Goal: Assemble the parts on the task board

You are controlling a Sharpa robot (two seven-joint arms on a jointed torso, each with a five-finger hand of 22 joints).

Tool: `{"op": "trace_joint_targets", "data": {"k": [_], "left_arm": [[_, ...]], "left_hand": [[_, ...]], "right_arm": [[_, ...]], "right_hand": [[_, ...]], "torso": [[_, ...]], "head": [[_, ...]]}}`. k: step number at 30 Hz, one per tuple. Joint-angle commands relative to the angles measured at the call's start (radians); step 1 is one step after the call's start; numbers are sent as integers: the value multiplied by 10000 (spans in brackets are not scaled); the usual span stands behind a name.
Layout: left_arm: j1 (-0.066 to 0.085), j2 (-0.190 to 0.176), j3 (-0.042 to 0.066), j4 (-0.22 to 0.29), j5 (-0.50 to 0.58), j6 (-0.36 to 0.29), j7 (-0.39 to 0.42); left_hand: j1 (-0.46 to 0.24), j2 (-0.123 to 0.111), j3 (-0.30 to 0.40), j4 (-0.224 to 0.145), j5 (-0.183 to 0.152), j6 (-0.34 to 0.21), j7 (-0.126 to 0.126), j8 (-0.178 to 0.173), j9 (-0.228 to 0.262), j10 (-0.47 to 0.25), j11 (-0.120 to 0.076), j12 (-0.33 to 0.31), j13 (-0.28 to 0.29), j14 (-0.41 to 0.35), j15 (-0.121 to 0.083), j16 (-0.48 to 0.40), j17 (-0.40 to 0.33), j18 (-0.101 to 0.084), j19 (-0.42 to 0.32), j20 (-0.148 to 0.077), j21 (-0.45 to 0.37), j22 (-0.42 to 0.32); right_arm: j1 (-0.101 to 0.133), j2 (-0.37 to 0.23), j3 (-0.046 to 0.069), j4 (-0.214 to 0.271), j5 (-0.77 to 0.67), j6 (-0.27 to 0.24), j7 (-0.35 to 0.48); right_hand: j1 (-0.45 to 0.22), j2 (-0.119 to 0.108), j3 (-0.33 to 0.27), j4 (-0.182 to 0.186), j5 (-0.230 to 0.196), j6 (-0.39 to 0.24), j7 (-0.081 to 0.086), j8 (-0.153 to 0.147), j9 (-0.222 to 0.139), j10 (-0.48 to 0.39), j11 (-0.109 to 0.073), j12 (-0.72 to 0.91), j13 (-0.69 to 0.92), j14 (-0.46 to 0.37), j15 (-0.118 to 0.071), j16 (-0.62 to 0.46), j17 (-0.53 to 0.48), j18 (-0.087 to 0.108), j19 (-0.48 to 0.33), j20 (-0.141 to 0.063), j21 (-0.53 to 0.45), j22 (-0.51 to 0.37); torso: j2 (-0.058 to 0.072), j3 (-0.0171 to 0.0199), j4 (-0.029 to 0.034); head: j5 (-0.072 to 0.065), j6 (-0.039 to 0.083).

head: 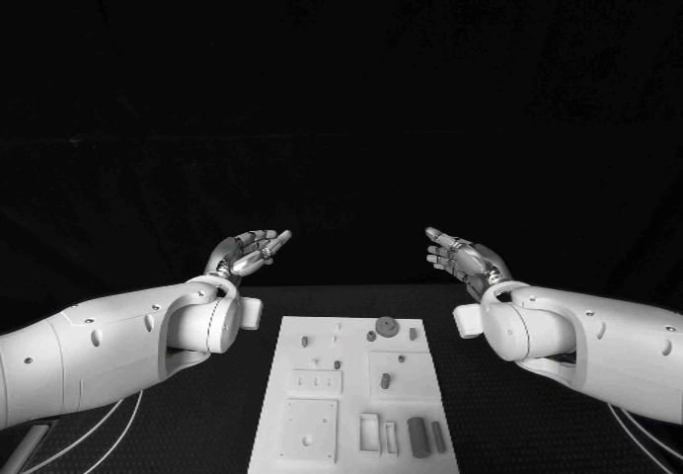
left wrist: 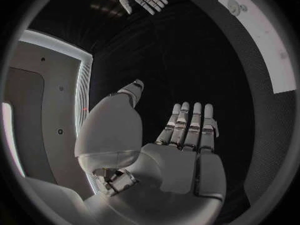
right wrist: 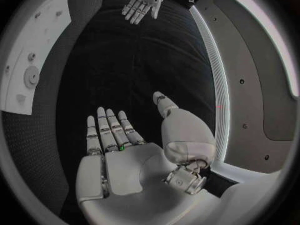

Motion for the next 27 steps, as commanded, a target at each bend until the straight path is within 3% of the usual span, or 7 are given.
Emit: {"op": "trace_joint_targets", "data": {"k": [1,7,15,18,22,25,27], "left_arm": [[92,46,-58,-75,19,853,-590],[92,46,-58,-75,19,853,-590],[92,-43,-59,-55,21,993,-526],[92,-53,-59,-75,19,1076,-455],[92,-109,-59,-76,8,1110,-321],[93,-138,-59,-78,-40,1158,-297],[93,-140,-59,-91,-139,1218,-270]], "left_hand": [[440,-99,160,85,69,205,13,147,189,258,40,61,34,233,53,142,190,-150,186,28,142,475],[446,-92,155,91,70,204,12,148,191,263,46,65,36,236,60,145,193,-150,191,25,149,474],[520,-15,99,86,70,236,53,174,209,353,76,103,55,342,89,214,229,-150,271,-20,216,466],[639,116,-36,69,78,332,113,222,230,479,109,137,72,518,109,306,265,-150,393,-88,282,454],[1153,655,-637,-158,160,870,404,421,260,994,328,304,136,1039,178,519,303,-40,866,-268,444,415],[1804,1126,-1268,-500,660,1444,589,548,208,1792,511,597,239,2063,379,897,343,128,1667,-507,689,373],[2204,1347,-1646,-684,814,1852,687,601,133,2271,575,733,273,2486,254,993,274,264,2121,-608,793,316]], "right_arm": [[293,-58,-208,-202,-120,1938,-1383],[594,-113,-450,-383,-134,2451,-1791],[594,113,-457,-855,-1619,2276,-2005],[593,180,-457,-1029,-2369,2164,-1967],[593,333,-456,-1410,-3841,2239,-1924],[590,481,-455,-1755,-4912,2426,-1846],[587,549,-454,-1946,-5760,2466,-1803]], "right_hand": [[79,7,28,-7,32,48,162,37,31,65,7,29,8,52,-2,39,34,62,-25,68,55,63],[299,20,-12,-174,-44,158,218,138,106,286,65,56,30,226,80,163,159,35,31,114,32,242],[1165,-294,252,-900,-430,889,357,635,495,1610,207,225,133,831,230,513,294,54,666,272,133,1671],[1598,-500,544,-1241,-508,1267,408,806,522,2035,268,345,175,1194,402,684,327,135,1243,279,296,2986],[2097,-866,1487,-1468,-853,2213,605,1099,506,2999,387,592,237,2083,619,1026,363,499,2321,215,461,3529],[2330,-928,1929,-1666,-976,2754,631,1230,472,3635,348,756,291,2786,511,1310,451,762,2908,170,517,3429],[2525,-980,2251,-1785,-1198,3092,597,1298,443,4032,294,851,336,3296,325,1520,550,964,3407,142,623,3377]], "torso": [[1,0,0],[1,0,0],[43,25,26],[46,20,21],[50,9,27],[58,-1,18],[65,-20,32]], "head": [[0,1],[0,1],[23,7],[29,-4],[21,-2],[42,-17],[24,-8]]}}
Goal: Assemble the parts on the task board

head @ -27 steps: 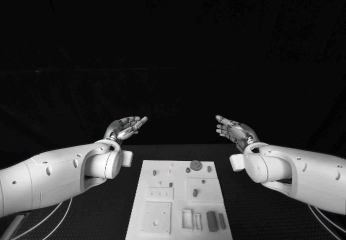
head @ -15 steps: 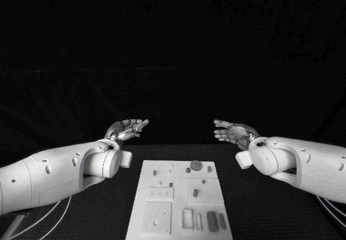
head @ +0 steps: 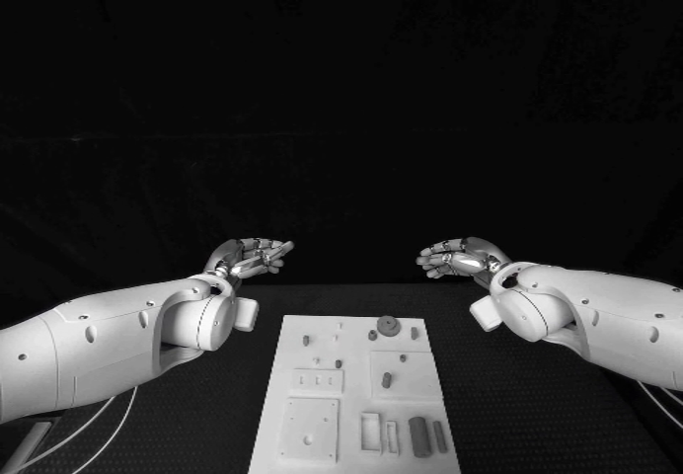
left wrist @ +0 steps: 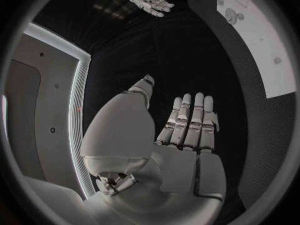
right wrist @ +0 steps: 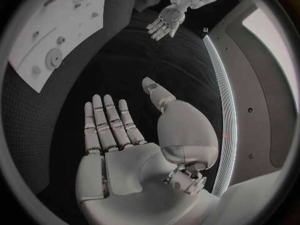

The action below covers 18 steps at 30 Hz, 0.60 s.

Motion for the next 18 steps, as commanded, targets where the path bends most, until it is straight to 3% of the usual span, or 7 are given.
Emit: {"op": "trace_joint_targets", "data": {"k": [1,3,5,7,10,14,18], "left_arm": [[16,-17,7,16,-176,378,229],[16,-73,7,55,-186,570,257],[17,-157,8,149,-298,888,321],[17,-272,8,274,-599,1076,307],[18,-406,10,482,-670,1447,340],[29,-685,14,983,-1079,2046,461],[31,-793,17,1241,-1204,2065,474]], "left_hand": [[545,276,-478,-212,192,546,169,74,-111,662,39,191,49,646,-91,177,-74,257,579,-133,126,62],[898,459,-729,-290,286,1009,198,138,-184,1286,8,383,107,1436,-264,477,-32,422,1186,-276,334,57],[1359,632,-719,-428,642,1747,109,391,-132,2156,-107,727,251,2229,-465,790,53,556,1800,-442,592,88],[1747,606,-323,-372,193,2061,17,329,-207,2507,-189,710,256,2635,-595,816,15,577,2179,-566,695,42],[1913,584,-185,-346,132,2290,-33,237,-279,3109,-416,818,335,3280,-839,1012,103,620,2677,-757,943,95],[2138,643,-132,-459,161,2560,-107,128,-339,3494,-536,719,373,4033,-1181,1267,295,650,3268,-1034,1315,183],[2076,569,-183,-414,184,2559,-84,15,-384,3492,-505,569,349,3996,-1160,1164,318,576,3230,-1091,1330,160]], "right_arm": [[-4,151,7,-340,-2997,374,141],[-5,293,9,-557,-3733,393,187],[-5,393,12,-706,-4461,388,207],[-5,527,14,-852,-5252,489,200],[-5,660,16,-969,-6049,456,249],[-5,796,21,-1004,-7488,338,213],[-7,961,24,-1116,-8367,362,203]], "right_hand": [[259,-167,610,-44,-449,460,335,44,-83,522,-72,68,44,685,-257,237,129,356,714,-9,121,-140],[392,-325,1090,57,-815,783,296,57,-147,898,-147,96,88,1052,-395,313,215,530,1078,16,129,-248],[572,-425,1391,56,-999,1130,233,135,-157,1270,-286,173,156,1460,-581,463,340,699,1485,8,246,-263],[763,-590,1721,79,-1087,1445,169,200,-158,1624,-419,245,242,2023,-843,719,546,917,2065,-15,464,-251],[910,-805,2134,161,-1094,1772,224,219,-155,1999,-548,258,348,2403,-1027,828,779,1112,2502,14,560,-311],[1183,-1027,2295,-14,-1095,1938,117,185,-146,2172,-594,161,417,2972,-1287,1067,1120,1345,3113,4,779,-275],[1231,-1062,2315,-99,-1100,2184,29,206,-108,2418,-687,110,498,3696,-1670,1378,1528,1623,3936,-37,1094,-205]], "torso": [[22,-29,34],[61,-28,52],[121,-9,70],[181,17,85],[277,57,111],[486,146,203],[684,239,301]], "head": [[-26,-24],[-24,-38],[-33,-23],[-46,-26],[-84,-34],[-152,6],[-211,50]]}}
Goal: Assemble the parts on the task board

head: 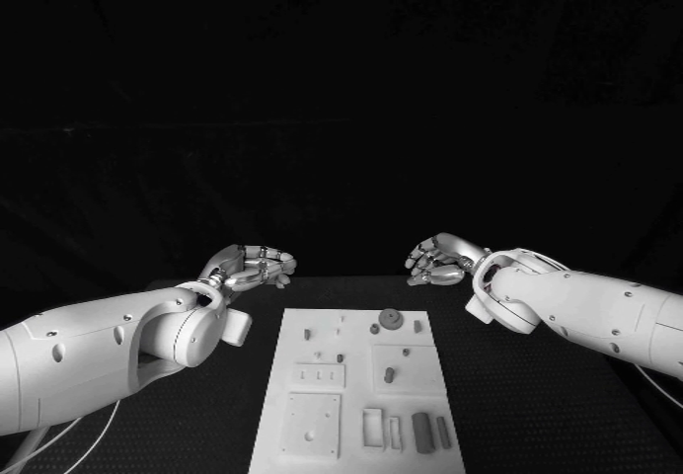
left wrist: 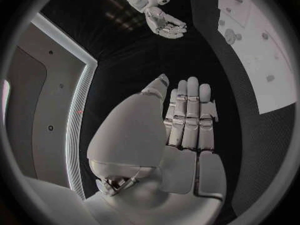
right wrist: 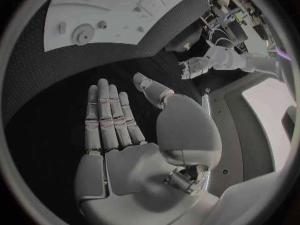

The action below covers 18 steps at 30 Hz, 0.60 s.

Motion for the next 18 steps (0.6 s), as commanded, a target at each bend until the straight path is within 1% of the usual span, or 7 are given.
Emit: {"op": "trace_joint_targets", "data": {"k": [1,6,7,8,11,16,18], "left_arm": [[19,-74,10,204,-494,638,243],[53,-253,14,532,-494,587,222],[57,-277,14,587,-492,591,218],[60,-300,14,649,-491,595,200],[67,-330,14,794,-491,590,205],[85,-369,21,994,-491,624,205],[101,-366,23,1017,-491,630,192]], "left_hand": [[8,-132,-60,38,60,45,51,-116,-34,28,44,-139,-28,-79,64,-142,6,79,-73,-36,-10,155],[-99,-220,-121,169,-8,-9,95,-237,-75,-14,96,-302,-54,-163,113,-277,23,0,-183,-51,-45,130],[-126,-247,-139,207,-46,-16,102,-259,-80,-22,105,-335,-58,-179,122,-306,28,-12,-203,-51,-52,126],[-132,-254,-143,221,-59,-16,104,-265,-81,-24,108,-348,-59,-183,124,-316,30,-16,-208,-51,-53,125],[-143,-263,-151,243,-78,-19,107,-277,-84,-26,113,-366,-61,-187,127,-329,34,-21,-218,-51,-56,122],[-172,-297,-184,349,-138,-55,136,-343,-101,-72,150,-473,-78,-226,148,-407,51,-39,-266,-43,-71,112],[-176,-301,-190,366,-145,-54,139,-349,-102,-73,154,-486,-79,-228,151,-417,55,-41,-271,-41,-72,111]], "right_arm": [[-9,149,6,-89,-2206,124,112],[-18,383,7,-226,-3283,144,30],[-37,425,7,-247,-3494,108,4],[-56,446,7,-248,-3696,109,-34],[-103,540,9,-286,-4178,121,-87],[-142,700,12,-353,-4840,158,-151],[-160,731,13,-358,-4983,172,-163]], "right_hand": [[117,-19,5,-91,-56,140,-30,-5,23,144,-8,-96,37,364,-183,135,231,246,428,-18,149,33],[121,-24,36,-178,-46,230,-120,-88,17,230,-76,-258,63,1052,-396,362,658,292,1147,-214,411,110],[121,-35,32,-191,-54,234,-141,-111,13,227,-88,-306,59,1243,-435,438,770,292,1349,-293,500,145],[119,-38,34,-198,-48,237,-147,-121,12,230,-98,-326,58,1287,-438,446,809,292,1407,-320,522,156],[117,-55,13,-205,-58,259,-159,-134,13,237,-114,-372,55,1540,-486,550,933,292,1684,-419,671,229],[159,-82,-94,-230,-55,370,-250,-172,11,289,-231,-507,45,2485,-619,1217,1408,292,2679,-875,1362,631],[168,-83,-104,-244,-54,394,-259,-197,4,308,-248,-554,41,2622,-638,1413,1560,292,2864,-983,1524,747]], "torso": [[267,126,135],[522,212,250],[658,188,374],[745,192,428],[875,223,499],[1053,288,599],[1103,297,629]], "head": [[-78,32],[-198,91],[-329,191],[-382,245],[-429,268],[-452,292],[-473,296]]}}
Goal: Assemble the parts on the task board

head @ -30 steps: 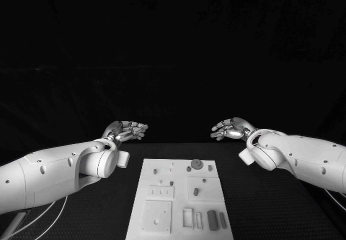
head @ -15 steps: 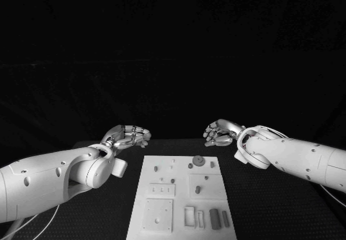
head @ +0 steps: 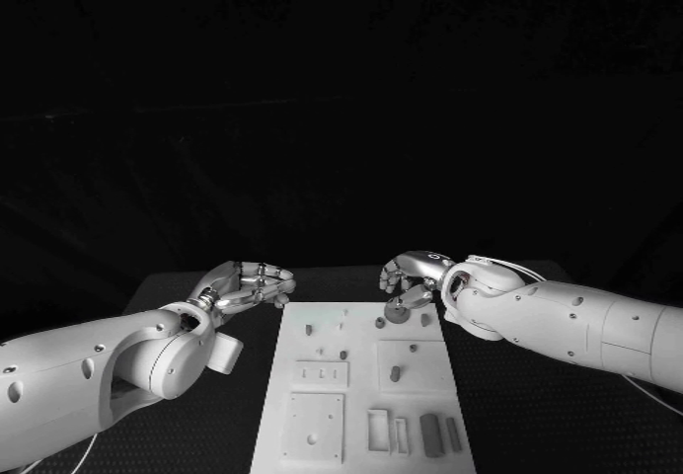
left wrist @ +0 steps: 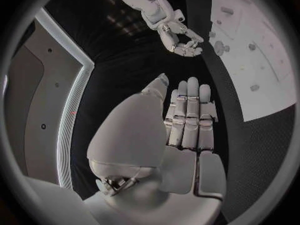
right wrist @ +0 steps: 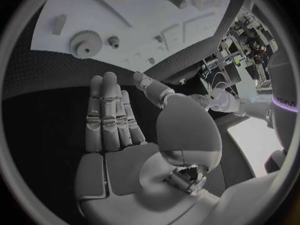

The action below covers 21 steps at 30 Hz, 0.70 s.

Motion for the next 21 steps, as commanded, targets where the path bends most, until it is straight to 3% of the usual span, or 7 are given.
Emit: {"op": "trace_joint_targets", "data": {"k": [1,10,21], "left_arm": [[49,5,21,75,-95,224,127],[50,94,21,-43,-62,226,80],[49,106,20,-13,-59,254,66]], "left_hand": [[-13,-65,-4,78,-50,-7,94,-54,-10,4,78,-69,-12,-64,-12,-41,20,38,-69,-21,-33,113],[-36,-92,-40,162,-70,-17,108,-88,-15,-2,92,-126,-16,-64,-6,-78,40,35,-83,-17,-31,111],[-45,-111,-69,232,-81,-28,118,-115,-17,-8,104,-174,-18,-60,-4,-106,60,36,-89,-16,-26,112]], "right_arm": [[-31,104,11,-29,-1202,158,-100],[-144,254,12,-92,-1834,404,-233],[-215,353,11,-255,-2316,537,-446]], "right_hand": [[91,-11,-50,-28,-54,74,-5,-76,-15,9,-59,-94,-19,224,-25,322,239,210,294,-165,255,189],[61,-44,-71,-53,-64,216,-69,-215,-21,71,-114,-342,-74,503,-88,1790,1202,210,917,-632,1306,1135],[46,-124,-1,-20,-71,215,-95,-310,3,-96,-95,-363,-198,524,-67,2741,1610,210,1162,-867,1988,1363]], "torso": [[241,56,143],[480,91,211],[667,83,234]], "head": [[-56,19],[-153,23],[-248,56]]}}
